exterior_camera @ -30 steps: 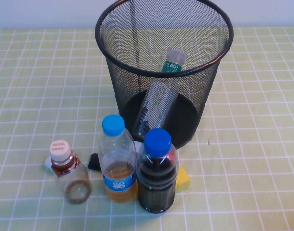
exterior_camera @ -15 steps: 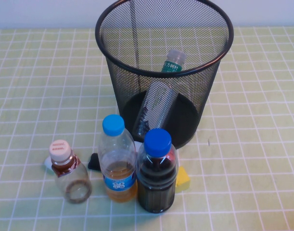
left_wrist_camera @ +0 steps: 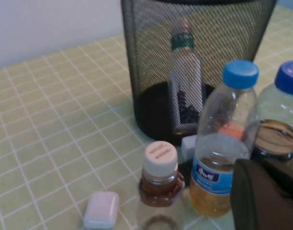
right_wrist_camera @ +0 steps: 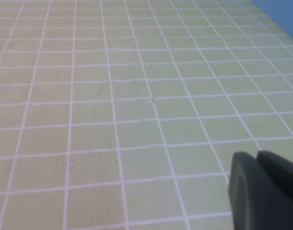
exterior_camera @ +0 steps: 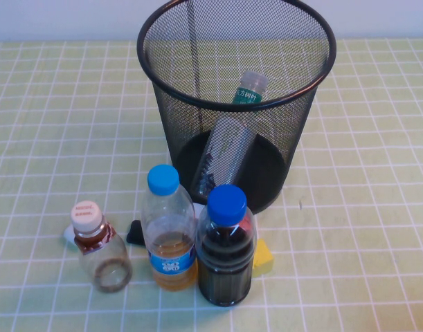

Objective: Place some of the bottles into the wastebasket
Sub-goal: Pick up a bottle from the table with left arm

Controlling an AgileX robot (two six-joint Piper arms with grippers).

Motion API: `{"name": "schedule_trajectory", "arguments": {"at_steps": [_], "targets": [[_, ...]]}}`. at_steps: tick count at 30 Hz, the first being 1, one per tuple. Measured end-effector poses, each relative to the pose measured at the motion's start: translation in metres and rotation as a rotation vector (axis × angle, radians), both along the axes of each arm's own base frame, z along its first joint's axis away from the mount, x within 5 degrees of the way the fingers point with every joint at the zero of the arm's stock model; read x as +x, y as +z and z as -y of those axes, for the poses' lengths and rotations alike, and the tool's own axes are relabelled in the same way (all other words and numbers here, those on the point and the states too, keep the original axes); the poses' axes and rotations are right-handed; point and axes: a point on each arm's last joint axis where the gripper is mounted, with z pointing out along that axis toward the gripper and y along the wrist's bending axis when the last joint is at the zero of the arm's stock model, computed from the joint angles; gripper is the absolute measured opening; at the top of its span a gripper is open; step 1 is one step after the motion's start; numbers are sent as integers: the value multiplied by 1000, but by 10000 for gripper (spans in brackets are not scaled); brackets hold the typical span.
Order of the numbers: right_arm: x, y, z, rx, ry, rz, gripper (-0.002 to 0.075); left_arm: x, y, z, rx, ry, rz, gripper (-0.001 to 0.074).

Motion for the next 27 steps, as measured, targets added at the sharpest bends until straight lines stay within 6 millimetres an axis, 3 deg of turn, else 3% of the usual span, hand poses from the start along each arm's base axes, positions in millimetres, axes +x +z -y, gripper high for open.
{"name": "schedule_trajectory", "arguments": {"at_steps": [4, 10, 12, 17, 21, 25, 27], "targets": [[0, 0, 0, 2, 0, 0, -7, 13, -2, 12, 16, -72, -32, -4], [0, 0, 0, 2, 0, 0, -7, 29, -10, 35, -1, -163, 112, -5], [0, 0, 0, 0, -1, 0, -7, 32, -22, 40, 2, -183, 166, -4], [0, 0, 0, 0, -1, 0, -7, 29, -72, 51, -97, -275, 229, -4], [0, 0, 0, 0, -1, 0, -7, 26, -106, 47, -211, -253, 234, -5], [0, 0, 0, 0, -1, 0, -7, 29, -116, 39, -273, -174, 238, 33], [0, 0, 0, 0, -1, 0, -7, 32, -115, 35, -300, -109, 242, 111]]}}
